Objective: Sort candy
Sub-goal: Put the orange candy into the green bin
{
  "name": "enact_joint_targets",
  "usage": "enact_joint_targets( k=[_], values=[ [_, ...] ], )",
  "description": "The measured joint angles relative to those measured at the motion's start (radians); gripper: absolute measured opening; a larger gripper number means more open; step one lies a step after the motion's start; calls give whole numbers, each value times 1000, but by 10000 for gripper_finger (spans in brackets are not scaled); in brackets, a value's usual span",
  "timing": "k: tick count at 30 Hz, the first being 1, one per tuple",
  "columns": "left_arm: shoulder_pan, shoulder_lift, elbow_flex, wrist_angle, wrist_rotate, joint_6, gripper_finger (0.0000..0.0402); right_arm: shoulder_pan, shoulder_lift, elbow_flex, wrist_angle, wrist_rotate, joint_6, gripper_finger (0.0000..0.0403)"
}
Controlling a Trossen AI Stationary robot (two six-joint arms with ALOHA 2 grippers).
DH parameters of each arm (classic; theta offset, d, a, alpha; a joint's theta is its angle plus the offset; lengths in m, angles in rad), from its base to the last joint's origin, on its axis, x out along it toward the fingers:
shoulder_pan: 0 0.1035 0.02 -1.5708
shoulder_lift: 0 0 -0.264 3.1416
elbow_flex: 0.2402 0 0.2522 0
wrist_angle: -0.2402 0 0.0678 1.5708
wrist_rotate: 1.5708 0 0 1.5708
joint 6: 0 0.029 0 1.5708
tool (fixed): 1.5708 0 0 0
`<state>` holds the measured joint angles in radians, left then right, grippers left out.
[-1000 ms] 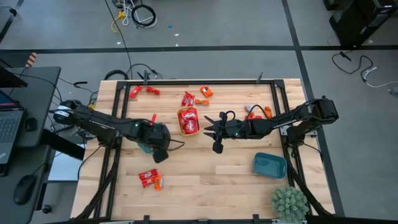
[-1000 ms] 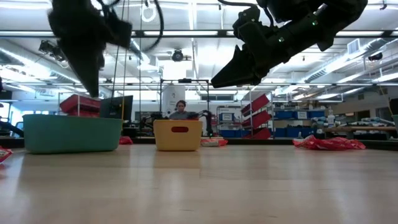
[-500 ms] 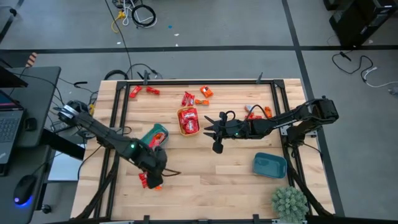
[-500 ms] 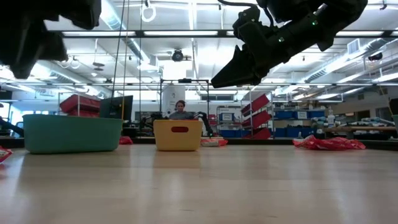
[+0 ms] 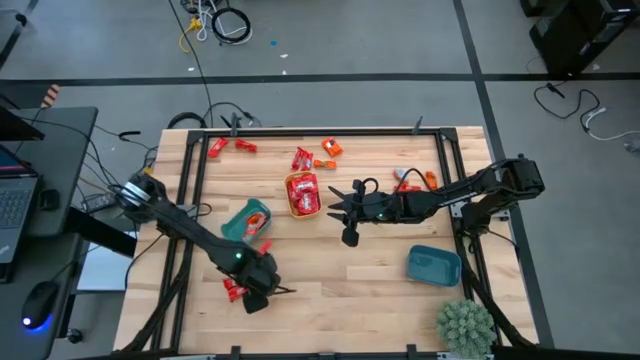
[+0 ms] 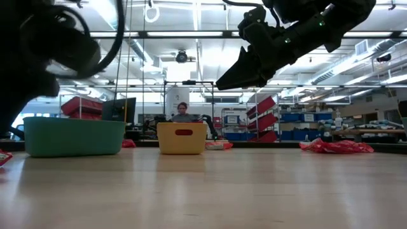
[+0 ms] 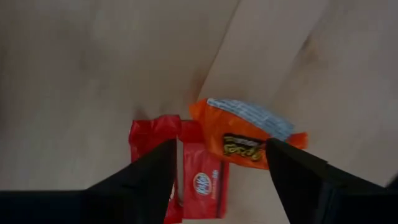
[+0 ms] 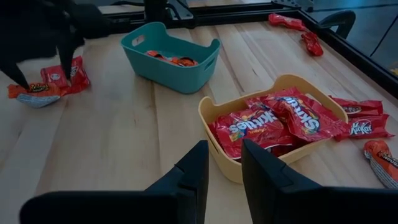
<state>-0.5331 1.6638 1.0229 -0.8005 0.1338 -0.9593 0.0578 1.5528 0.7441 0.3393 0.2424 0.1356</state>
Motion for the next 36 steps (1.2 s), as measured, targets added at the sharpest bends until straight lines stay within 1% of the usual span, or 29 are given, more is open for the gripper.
enact_joint_targets(
  k=[8,10,12,15,18,21,22,23,27,32,36],
  values=[
    [1,101,5,11,23,140,253,0,0,0,0,0,0,82],
    [1,109,5,28,21,181,244,0,0,0,0,0,0,82],
    [2,112,5,33,8,208,226,0,0,0,0,0,0,82],
    [4,112,12,31,-33,262,179,0,0,0,0,0,0,82],
    [16,114,40,8,-91,341,111,0,0,0,0,0,0,82],
    [42,121,99,-71,-179,398,37,0,0,0,0,0,1,82],
    [53,121,126,-118,-216,413,20,0,0,0,0,0,1,82],
    [67,121,152,-175,-248,428,14,0,0,0,0,1,1,82],
    [118,104,219,-365,-358,467,14,0,0,0,1,7,3,82],
    [185,14,198,-423,-395,477,10,0,0,0,1,8,3,82],
    [251,-86,151,-439,-424,438,9,0,0,0,0,10,2,82]
  ],
)
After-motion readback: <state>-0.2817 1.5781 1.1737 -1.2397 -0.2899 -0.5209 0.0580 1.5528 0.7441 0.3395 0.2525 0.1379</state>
